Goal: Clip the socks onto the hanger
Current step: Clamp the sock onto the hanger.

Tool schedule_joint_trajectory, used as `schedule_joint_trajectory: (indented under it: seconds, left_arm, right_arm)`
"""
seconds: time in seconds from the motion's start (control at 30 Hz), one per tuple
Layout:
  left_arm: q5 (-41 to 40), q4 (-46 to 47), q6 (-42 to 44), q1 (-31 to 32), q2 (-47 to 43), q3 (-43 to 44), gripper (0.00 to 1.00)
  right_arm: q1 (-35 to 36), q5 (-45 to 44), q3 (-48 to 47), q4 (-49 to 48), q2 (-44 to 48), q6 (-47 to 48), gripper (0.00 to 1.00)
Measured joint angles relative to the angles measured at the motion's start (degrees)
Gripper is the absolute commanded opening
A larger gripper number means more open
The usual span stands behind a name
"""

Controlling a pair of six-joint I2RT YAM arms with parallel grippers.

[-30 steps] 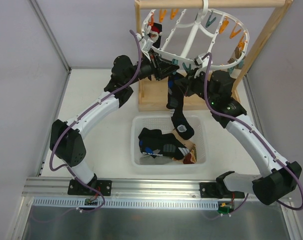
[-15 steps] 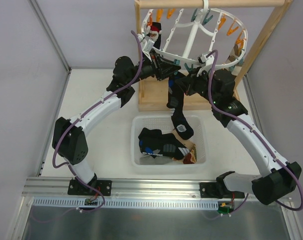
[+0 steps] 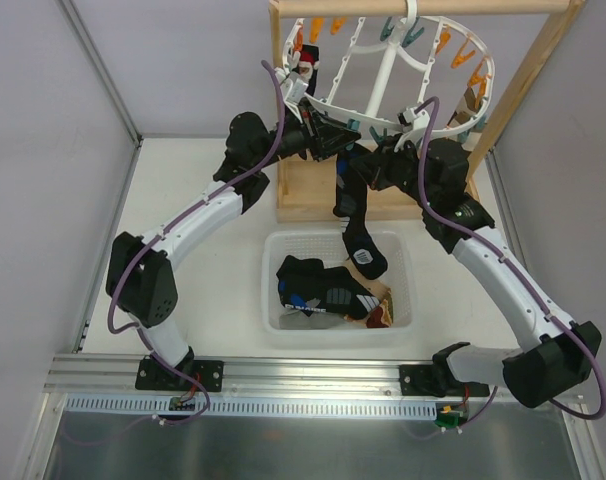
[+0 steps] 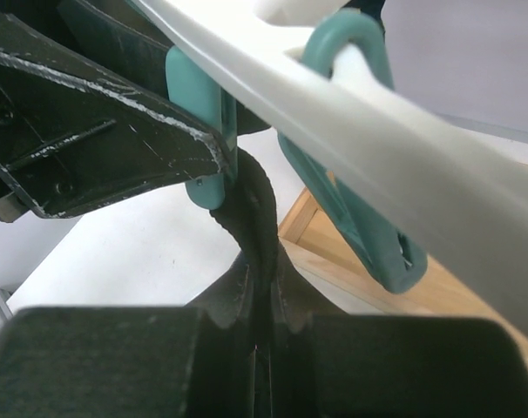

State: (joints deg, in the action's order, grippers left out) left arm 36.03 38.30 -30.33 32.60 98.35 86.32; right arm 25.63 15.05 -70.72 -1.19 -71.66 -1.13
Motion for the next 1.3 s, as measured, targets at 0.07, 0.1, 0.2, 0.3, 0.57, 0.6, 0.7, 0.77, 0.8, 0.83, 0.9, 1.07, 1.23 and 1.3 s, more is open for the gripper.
schedule_joint_trajectory:
  seconds: [0.07,0.1,0.2,0.3,0.57,0.6,0.7,0.77,0.8,0.83,0.9,1.07,1.23,1.3]
  left_arm:
    - [0.24,0.15,-0.37,-0.09,0.2,0.0,0.0]
    - [0.35,0.35,-0.57,-0.09,0.33,0.02,0.0]
    - [1.14,1.16,-1.6,-0.2,1.01,0.35,0.0]
    - [1.9,1.95,-2.62,-0.46,1.31,0.39,0.0]
    - [2.54,3.26,-3.54,-0.46,1.77,0.42,0.0]
    - [2.54,3.34,-3.61,-0.46,1.79,0.44,0.0]
    - [2.54,3.45,-3.8,-0.46,1.86,0.55,0.0]
    - [2.56,3.5,-3.85,-0.46,1.95,0.61,0.0]
    - [2.56,3.5,-3.82,-0.46,2.03,0.63,0.0]
    - [2.58,3.54,-3.82,-0.46,2.08,0.63,0.0]
    - [2.64,3.93,-3.8,-0.46,2.36,0.63,0.0]
    - [2.86,4.83,-3.54,-0.57,2.8,0.63,0.0]
    - [3.5,6.69,-3.28,-0.81,2.8,0.63,0.0]
    - [3.87,7.39,-3.26,-0.81,2.8,0.57,0.0]
  right_arm:
    - [0.0,0.04,0.0,-0.02,-0.2,-0.44,0.01]
    - [0.0,0.07,0.0,-0.04,-0.22,-0.63,0.01]
    - [-0.09,-0.09,0.0,-0.09,-0.24,-1.25,0.01]
    - [-0.11,-0.52,0.0,-0.09,-0.24,-1.44,0.01]
    - [-0.11,-3.28,0.0,-0.13,-0.24,-2.89,0.01]
    - [-0.11,-3.48,0.0,-0.22,-0.24,-3.08,0.01]
    - [-0.11,-3.98,0.0,-0.28,-0.24,-3.39,0.01]
    - [-0.11,-4.13,0.0,-0.31,-0.24,-3.5,0.01]
    - [-0.11,-4.11,0.0,-0.31,-0.24,-3.67,0.01]
    - [-0.11,-4.07,0.0,-0.28,-0.24,-3.96,0.01]
    - [-0.11,-3.61,0.0,-0.28,-0.22,-4.48,0.01]
    - [-0.28,-1.6,-0.55,0.5,-0.22,-6.32,0.01]
    - [-0.28,0.98,-2.05,1.92,0.13,-7.8,0.01]
    - [-0.28,1.38,-2.05,1.97,0.48,-8.07,0.01]
